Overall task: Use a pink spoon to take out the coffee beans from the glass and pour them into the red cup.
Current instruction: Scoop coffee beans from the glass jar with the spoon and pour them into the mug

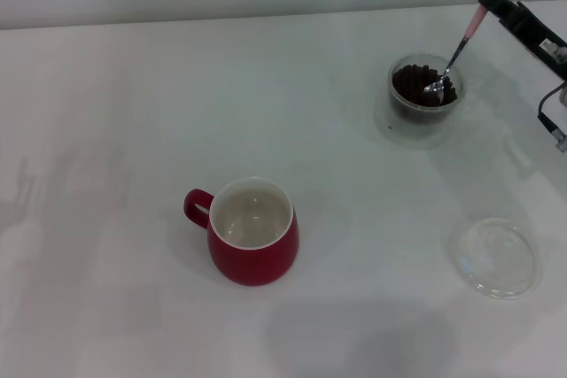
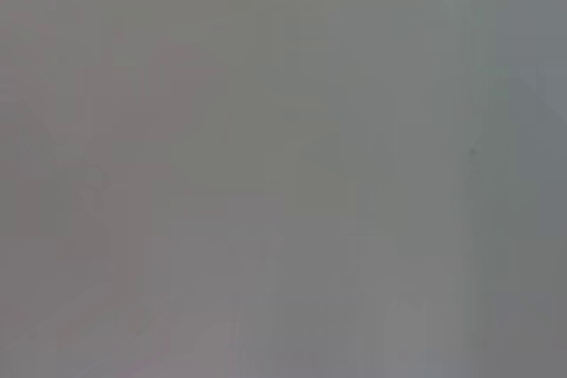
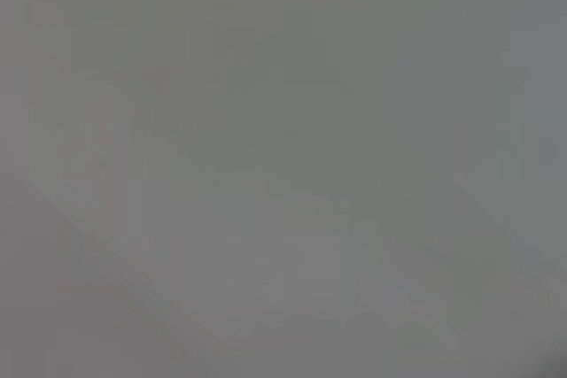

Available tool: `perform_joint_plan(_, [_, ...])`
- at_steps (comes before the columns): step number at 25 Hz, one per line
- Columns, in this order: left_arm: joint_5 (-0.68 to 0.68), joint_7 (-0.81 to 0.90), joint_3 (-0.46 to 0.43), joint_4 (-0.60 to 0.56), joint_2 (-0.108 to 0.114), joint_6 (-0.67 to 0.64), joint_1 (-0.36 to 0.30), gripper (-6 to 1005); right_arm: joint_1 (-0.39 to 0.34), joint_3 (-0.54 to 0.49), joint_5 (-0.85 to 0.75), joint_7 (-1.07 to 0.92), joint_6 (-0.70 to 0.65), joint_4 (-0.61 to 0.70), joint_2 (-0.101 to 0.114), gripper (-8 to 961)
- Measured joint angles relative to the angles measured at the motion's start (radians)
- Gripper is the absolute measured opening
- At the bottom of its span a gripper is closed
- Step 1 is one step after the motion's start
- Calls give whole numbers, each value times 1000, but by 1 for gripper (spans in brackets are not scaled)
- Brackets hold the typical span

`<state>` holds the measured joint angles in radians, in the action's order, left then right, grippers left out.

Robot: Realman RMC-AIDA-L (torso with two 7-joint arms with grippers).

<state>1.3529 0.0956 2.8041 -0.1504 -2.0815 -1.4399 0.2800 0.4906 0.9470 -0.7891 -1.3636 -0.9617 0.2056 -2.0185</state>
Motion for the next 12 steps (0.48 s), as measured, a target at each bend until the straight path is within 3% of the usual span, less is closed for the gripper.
perform_joint_plan(12, [3, -4, 0, 14, 0, -4, -4, 730, -7, -3, 15, -192, 44, 4, 7, 162])
